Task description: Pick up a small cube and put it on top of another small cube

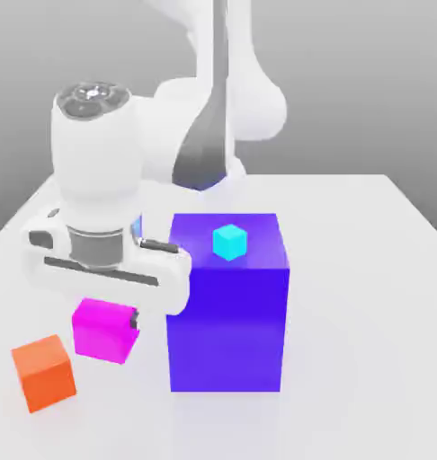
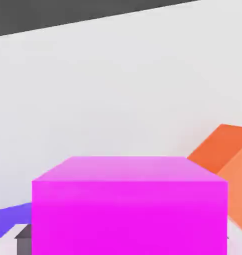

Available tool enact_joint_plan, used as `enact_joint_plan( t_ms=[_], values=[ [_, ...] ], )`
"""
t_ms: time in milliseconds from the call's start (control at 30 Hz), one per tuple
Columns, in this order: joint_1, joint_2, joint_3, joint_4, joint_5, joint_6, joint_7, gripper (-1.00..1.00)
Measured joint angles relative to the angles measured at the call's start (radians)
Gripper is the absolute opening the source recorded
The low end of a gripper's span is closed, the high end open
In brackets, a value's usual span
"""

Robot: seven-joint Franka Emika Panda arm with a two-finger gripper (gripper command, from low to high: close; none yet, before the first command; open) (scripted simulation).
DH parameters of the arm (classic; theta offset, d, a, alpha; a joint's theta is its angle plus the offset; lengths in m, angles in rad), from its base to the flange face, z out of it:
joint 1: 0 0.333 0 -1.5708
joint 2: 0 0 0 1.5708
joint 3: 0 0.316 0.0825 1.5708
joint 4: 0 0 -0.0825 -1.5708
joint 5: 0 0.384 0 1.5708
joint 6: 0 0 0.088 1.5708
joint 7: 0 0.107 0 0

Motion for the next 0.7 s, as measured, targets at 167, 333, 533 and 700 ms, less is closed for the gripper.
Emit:
enact_joint_plan(
  t_ms=[167,333,533,700],
  values=[
    [-0.108,-0.129,-0.093,-0.177,-0.022,0.079,-0.081,-1.0],
    [-0.184,-0.242,-0.177,-0.346,-0.03,0.173,-0.137,-1.0],
    [-0.097,-0.088,-0.239,-0.36,0.085,0.34,-0.216,-1.0],
    [-0.069,0.057,-0.253,-0.358,0.138,0.487,-0.251,1.0]
  ],
)
